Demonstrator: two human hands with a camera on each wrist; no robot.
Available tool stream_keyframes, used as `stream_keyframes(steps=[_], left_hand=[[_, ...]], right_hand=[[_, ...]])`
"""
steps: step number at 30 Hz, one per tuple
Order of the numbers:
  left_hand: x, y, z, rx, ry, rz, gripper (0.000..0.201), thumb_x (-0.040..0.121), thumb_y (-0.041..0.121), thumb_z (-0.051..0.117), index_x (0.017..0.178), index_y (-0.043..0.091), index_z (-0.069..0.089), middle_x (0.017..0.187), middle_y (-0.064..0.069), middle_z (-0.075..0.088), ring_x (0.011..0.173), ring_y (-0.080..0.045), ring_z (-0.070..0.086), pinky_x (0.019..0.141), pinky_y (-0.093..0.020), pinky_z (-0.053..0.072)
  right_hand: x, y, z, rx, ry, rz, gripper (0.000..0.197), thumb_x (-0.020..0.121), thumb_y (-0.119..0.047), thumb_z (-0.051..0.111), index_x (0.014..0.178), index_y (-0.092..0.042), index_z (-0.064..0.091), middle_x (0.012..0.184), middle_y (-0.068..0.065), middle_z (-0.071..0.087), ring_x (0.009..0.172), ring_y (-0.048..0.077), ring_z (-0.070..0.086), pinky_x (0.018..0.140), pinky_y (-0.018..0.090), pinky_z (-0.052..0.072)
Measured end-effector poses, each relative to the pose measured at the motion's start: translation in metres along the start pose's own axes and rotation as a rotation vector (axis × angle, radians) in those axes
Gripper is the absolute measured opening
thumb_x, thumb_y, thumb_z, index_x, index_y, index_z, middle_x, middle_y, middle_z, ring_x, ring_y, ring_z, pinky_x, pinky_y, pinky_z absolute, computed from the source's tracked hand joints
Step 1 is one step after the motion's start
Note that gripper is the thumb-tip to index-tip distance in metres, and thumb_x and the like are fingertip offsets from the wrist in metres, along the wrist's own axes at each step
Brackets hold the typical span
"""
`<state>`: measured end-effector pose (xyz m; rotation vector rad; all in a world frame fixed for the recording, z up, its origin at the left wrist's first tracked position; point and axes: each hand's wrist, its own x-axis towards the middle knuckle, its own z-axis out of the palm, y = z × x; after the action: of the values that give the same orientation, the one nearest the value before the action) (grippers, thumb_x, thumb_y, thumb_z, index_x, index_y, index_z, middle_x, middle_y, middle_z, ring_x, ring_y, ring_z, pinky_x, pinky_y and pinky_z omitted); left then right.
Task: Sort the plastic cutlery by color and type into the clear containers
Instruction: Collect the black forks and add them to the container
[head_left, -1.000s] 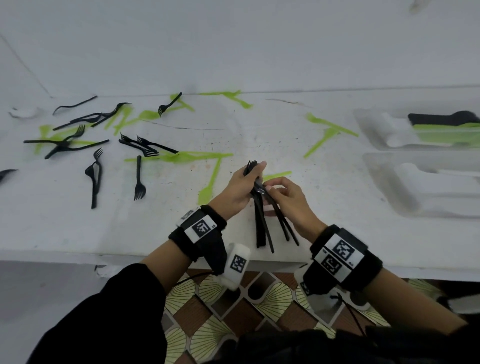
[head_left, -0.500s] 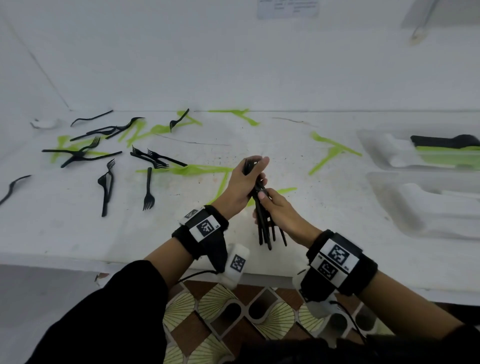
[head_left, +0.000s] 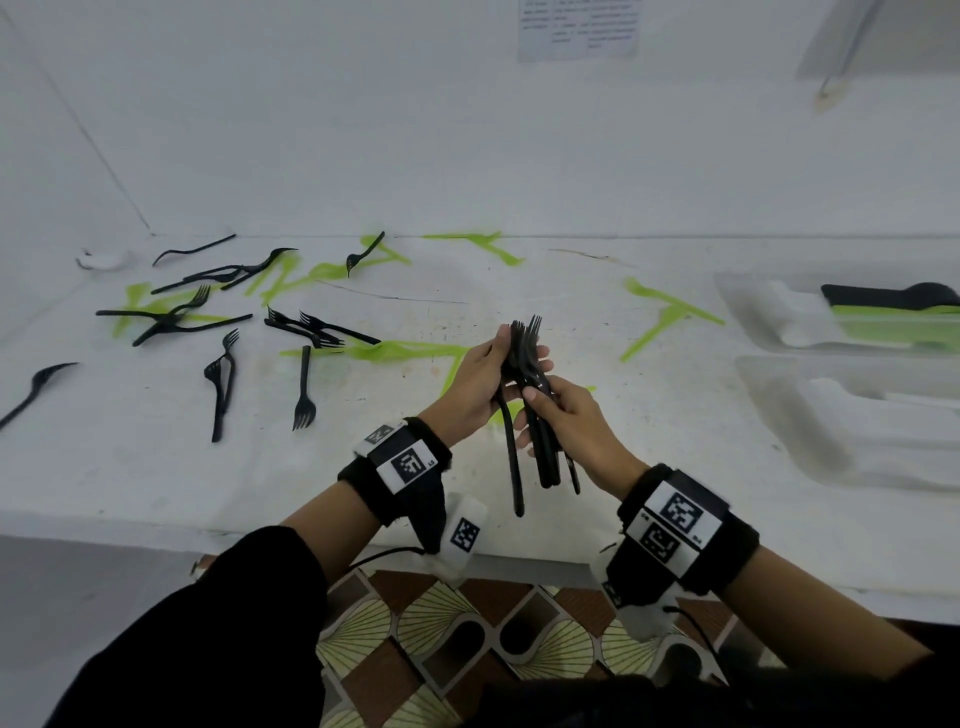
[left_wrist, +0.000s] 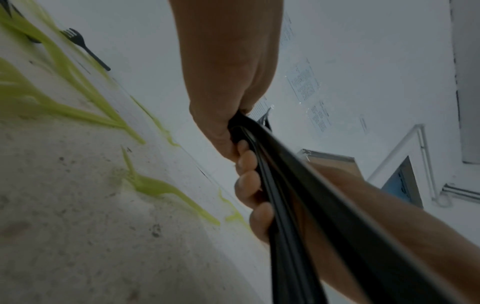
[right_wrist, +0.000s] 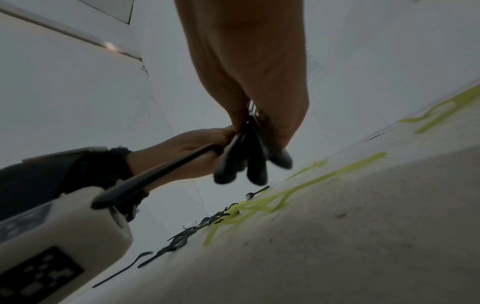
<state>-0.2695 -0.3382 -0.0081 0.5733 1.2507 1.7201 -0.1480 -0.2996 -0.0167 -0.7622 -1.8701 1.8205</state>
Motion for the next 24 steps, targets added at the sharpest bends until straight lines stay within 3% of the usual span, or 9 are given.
stream_keyframes(steps=[3, 6, 9, 11, 14, 18, 21, 24], left_hand=[[0.002, -0.002, 0.001, -0.006, 0.059, 0.032, 0.049, 0.101, 0.036, 0.027, 0.1, -0.004, 0.056, 0.088, -0.015, 0.063, 0.064, -0.013, 0.069, 0.059, -0.024, 0.056], [0.005, -0.002, -0.001, 0.007, 0.098, 0.073, 0.048, 0.099, 0.04, 0.03, 0.093, 0.0, 0.054, 0.074, -0.01, 0.063, 0.057, -0.013, 0.066, 0.056, -0.023, 0.055], [0.007, -0.002, -0.002, 0.103, 0.08, 0.079, 0.043, 0.097, 0.043, 0.036, 0.088, 0.003, 0.05, 0.066, -0.006, 0.058, 0.053, -0.013, 0.062, 0.052, -0.022, 0.051], [0.008, -0.001, 0.0, 0.154, 0.056, 0.085, 0.037, 0.097, 0.041, 0.041, 0.083, 0.007, 0.046, 0.067, -0.004, 0.051, 0.052, -0.012, 0.058, 0.052, -0.022, 0.049], [0.009, 0.0, 0.003, 0.142, 0.03, 0.072, 0.026, 0.094, 0.032, 0.053, 0.081, 0.011, 0.044, 0.067, 0.001, 0.047, 0.053, -0.01, 0.052, 0.053, -0.022, 0.046], [0.007, 0.001, 0.002, 0.156, -0.017, 0.035, 0.005, 0.091, 0.019, 0.06, 0.087, 0.015, 0.06, 0.063, 0.005, 0.051, 0.052, -0.008, 0.049, 0.059, -0.022, 0.043], [0.005, 0.001, 0.005, 0.152, 0.006, 0.056, 0.015, 0.095, 0.022, 0.053, 0.089, 0.011, 0.063, 0.07, 0.001, 0.056, 0.054, -0.009, 0.051, 0.058, -0.021, 0.046], [0.005, 0.001, 0.006, 0.054, 0.043, 0.048, 0.015, 0.094, 0.02, 0.055, 0.087, 0.007, 0.058, 0.073, -0.003, 0.062, 0.057, -0.012, 0.059, 0.061, -0.023, 0.054]], right_hand=[[-0.001, 0.0, 0.0, -0.014, -0.023, 0.023, 0.019, 0.097, -0.019, 0.047, 0.108, -0.005, 0.053, 0.067, 0.005, 0.061, 0.055, 0.02, 0.062, 0.056, 0.032, 0.056], [-0.003, 0.0, 0.002, -0.022, -0.052, 0.063, 0.012, 0.097, -0.021, 0.046, 0.099, -0.011, 0.053, 0.07, 0.005, 0.061, 0.067, 0.027, 0.063, 0.072, 0.044, 0.057], [-0.004, -0.002, 0.003, -0.105, -0.075, 0.082, 0.012, 0.099, -0.023, 0.041, 0.093, -0.016, 0.049, 0.075, 0.004, 0.059, 0.061, 0.017, 0.06, 0.063, 0.03, 0.054], [-0.005, -0.003, 0.004, -0.12, -0.105, 0.097, 0.018, 0.101, -0.025, 0.037, 0.103, -0.01, 0.046, 0.071, 0.004, 0.058, 0.055, 0.017, 0.057, 0.056, 0.026, 0.05], [-0.005, -0.004, 0.006, -0.149, -0.128, 0.104, 0.027, 0.101, -0.026, 0.033, 0.115, -0.004, 0.042, 0.071, 0.004, 0.055, 0.056, 0.02, 0.054, 0.059, 0.028, 0.049], [-0.006, -0.008, 0.007, -0.102, -0.125, 0.166, 0.027, 0.1, -0.035, 0.034, 0.106, -0.01, 0.042, 0.079, 0.007, 0.052, 0.063, 0.02, 0.054, 0.061, 0.031, 0.052], [-0.008, -0.007, 0.007, -0.066, -0.097, 0.125, 0.025, 0.099, -0.035, 0.039, 0.099, -0.011, 0.047, 0.081, 0.007, 0.056, 0.067, 0.02, 0.058, 0.07, 0.036, 0.053], [-0.011, -0.003, 0.005, -0.068, -0.007, 0.029, 0.019, 0.098, -0.022, 0.044, 0.102, -0.006, 0.054, 0.08, 0.011, 0.063, 0.063, 0.022, 0.065, 0.064, 0.032, 0.057]])
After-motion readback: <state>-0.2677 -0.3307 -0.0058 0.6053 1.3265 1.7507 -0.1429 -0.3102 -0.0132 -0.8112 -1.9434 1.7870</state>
